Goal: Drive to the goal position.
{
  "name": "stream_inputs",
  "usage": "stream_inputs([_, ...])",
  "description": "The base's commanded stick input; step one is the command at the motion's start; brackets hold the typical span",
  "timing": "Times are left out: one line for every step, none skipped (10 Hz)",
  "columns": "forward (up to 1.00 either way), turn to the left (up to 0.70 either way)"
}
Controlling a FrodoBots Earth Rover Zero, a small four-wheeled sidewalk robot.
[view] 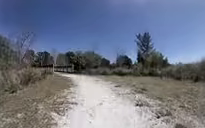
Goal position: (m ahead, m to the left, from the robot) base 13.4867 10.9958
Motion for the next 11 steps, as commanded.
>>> stream_inputs([0.7, 0.0])
stream_inputs([0.7, 0.0])
stream_inputs([0.7, 0.0])
stream_inputs([0.7, 0.0])
stream_inputs([0.7, 0.0])
stream_inputs([0.7, 0.0])
stream_inputs([0.7, 0.0])
stream_inputs([0.7, 0.0])
stream_inputs([0.7, 0.0])
stream_inputs([0.7, 0.0])
stream_inputs([0.7, 0.0])
